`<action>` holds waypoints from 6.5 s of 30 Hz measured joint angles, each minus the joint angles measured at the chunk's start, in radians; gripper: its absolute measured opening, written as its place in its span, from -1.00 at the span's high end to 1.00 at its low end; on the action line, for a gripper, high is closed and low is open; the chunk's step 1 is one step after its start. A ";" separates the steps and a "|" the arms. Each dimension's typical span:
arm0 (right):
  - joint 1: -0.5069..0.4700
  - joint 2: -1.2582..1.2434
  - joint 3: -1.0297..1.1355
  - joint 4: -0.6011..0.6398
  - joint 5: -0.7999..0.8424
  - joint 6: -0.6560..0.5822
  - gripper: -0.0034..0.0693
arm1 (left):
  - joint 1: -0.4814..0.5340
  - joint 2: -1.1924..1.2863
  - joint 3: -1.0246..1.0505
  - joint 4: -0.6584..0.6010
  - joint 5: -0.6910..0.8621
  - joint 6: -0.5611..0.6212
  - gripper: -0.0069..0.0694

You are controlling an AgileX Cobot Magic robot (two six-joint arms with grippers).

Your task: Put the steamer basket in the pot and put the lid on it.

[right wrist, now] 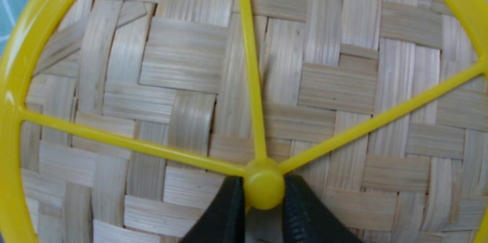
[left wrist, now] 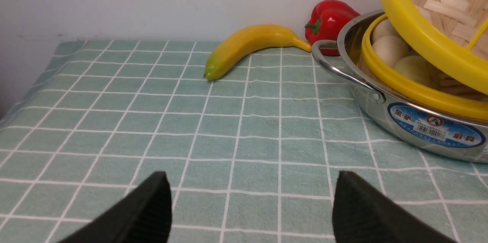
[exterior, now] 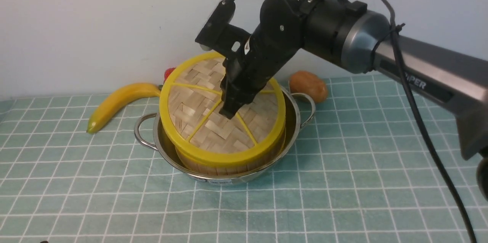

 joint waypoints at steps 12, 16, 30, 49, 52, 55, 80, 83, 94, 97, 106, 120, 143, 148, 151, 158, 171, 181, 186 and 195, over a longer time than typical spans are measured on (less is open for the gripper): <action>0.000 0.016 0.000 -0.005 -0.041 0.004 0.52 | 0.000 0.000 0.000 0.000 0.000 0.000 -0.55; 0.000 0.016 0.000 -0.005 -0.043 0.004 0.52 | 0.000 0.000 0.000 0.000 0.000 0.000 -0.55; 0.000 0.045 0.000 -0.005 -0.046 0.007 0.52 | 0.000 0.000 0.000 0.000 0.000 0.000 -0.55; -0.001 0.052 0.000 -0.035 -0.091 0.008 0.52 | 0.000 0.000 0.000 0.000 0.000 0.000 -0.55; -0.001 0.052 0.000 -0.035 -0.091 0.008 0.52 | 0.000 0.000 0.000 0.000 0.000 0.000 -0.55; -0.001 0.052 0.000 -0.035 -0.089 0.008 0.52 | 0.000 0.000 0.000 0.000 0.000 0.000 -0.55; -0.001 0.045 0.000 -0.022 -0.104 0.008 0.52 | 0.000 0.000 0.000 0.000 0.000 0.000 -0.55; -0.001 0.048 0.000 -0.022 -0.111 0.008 0.52 | 0.000 0.000 0.000 0.000 0.000 0.000 -0.55; -0.001 0.063 0.000 -0.019 -0.160 0.006 0.52 | 0.000 0.000 0.000 0.000 0.000 0.000 -0.55; -0.001 0.078 0.000 -0.014 -0.179 0.006 0.52 | 0.000 0.000 0.000 0.000 0.000 0.000 -0.55; -0.001 0.095 0.000 -0.011 -0.200 0.006 0.53 | 0.000 0.000 0.000 0.000 0.000 0.000 -0.55; -0.001 0.105 0.000 -0.011 -0.236 0.007 -0.30 | 0.000 0.000 0.000 0.000 0.000 0.000 -0.55; -0.001 -0.196 0.000 -0.018 -0.088 0.150 0.93 | 0.000 0.000 0.000 0.000 0.000 0.000 -0.55; -0.001 -0.285 0.000 -0.019 -0.056 0.192 0.95 | 0.000 0.000 0.000 0.000 0.000 0.000 -0.55; -0.001 -0.308 0.000 -0.013 -0.045 0.221 0.94 | 0.000 0.000 0.000 0.000 0.000 0.000 -0.55; -0.001 -0.320 0.000 0.130 -0.026 0.319 0.92 | 0.000 0.000 0.000 0.000 0.000 0.000 -0.55; -0.038 -0.477 0.269 -0.043 -0.011 0.461 0.89 | 0.000 0.000 0.000 0.000 0.000 0.000 -0.55; -0.295 -1.118 1.136 -0.125 -0.485 0.646 0.85 | 0.000 0.000 0.000 0.000 0.000 0.000 -0.55; -0.487 -1.378 1.478 -0.125 -0.702 0.696 0.82 | 0.000 0.000 0.000 0.000 0.000 0.000 -0.55; -0.667 -1.763 1.895 -0.210 -0.901 0.689 0.77 | 0.000 0.000 0.000 0.000 0.000 0.000 -0.55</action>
